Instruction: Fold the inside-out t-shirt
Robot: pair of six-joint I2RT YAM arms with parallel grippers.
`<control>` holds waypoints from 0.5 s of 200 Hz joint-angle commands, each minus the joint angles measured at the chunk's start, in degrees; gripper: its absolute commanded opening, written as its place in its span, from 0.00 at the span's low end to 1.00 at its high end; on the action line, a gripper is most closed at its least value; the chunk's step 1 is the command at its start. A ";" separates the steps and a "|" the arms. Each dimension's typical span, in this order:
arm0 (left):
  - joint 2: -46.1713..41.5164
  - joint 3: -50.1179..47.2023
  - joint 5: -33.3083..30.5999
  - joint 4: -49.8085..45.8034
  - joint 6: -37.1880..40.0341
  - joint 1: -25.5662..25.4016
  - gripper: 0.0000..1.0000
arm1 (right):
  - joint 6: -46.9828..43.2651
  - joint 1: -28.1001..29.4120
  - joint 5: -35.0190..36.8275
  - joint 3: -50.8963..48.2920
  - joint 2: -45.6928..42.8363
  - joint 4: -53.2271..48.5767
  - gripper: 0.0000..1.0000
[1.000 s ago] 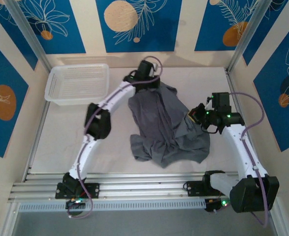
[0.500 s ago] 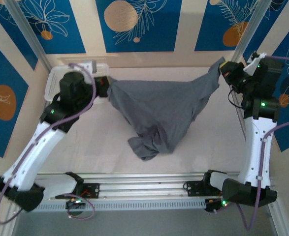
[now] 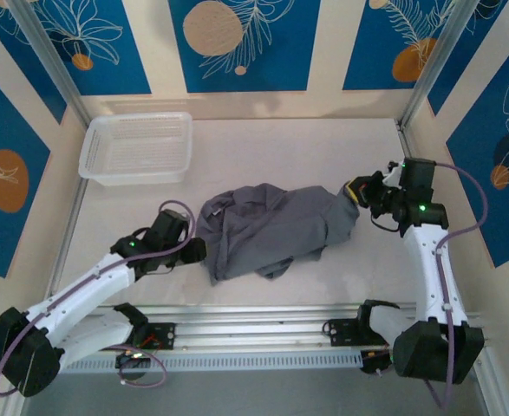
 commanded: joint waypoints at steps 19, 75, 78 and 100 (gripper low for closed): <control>10.40 15.30 -2.07 -5.88 9.88 -0.14 0.54 | -6.14 4.83 -3.17 1.02 1.07 -3.88 0.00; 25.73 17.89 3.21 2.11 12.99 -2.84 0.58 | -5.18 8.15 -0.26 -0.67 0.89 -2.93 0.00; 26.55 18.40 2.46 2.34 13.38 -3.21 0.59 | -5.14 8.31 -0.26 -0.74 0.96 -2.87 0.00; 33.00 22.59 -9.18 1.20 14.93 -5.61 0.66 | -5.11 9.02 -0.41 -0.50 1.49 -2.89 0.00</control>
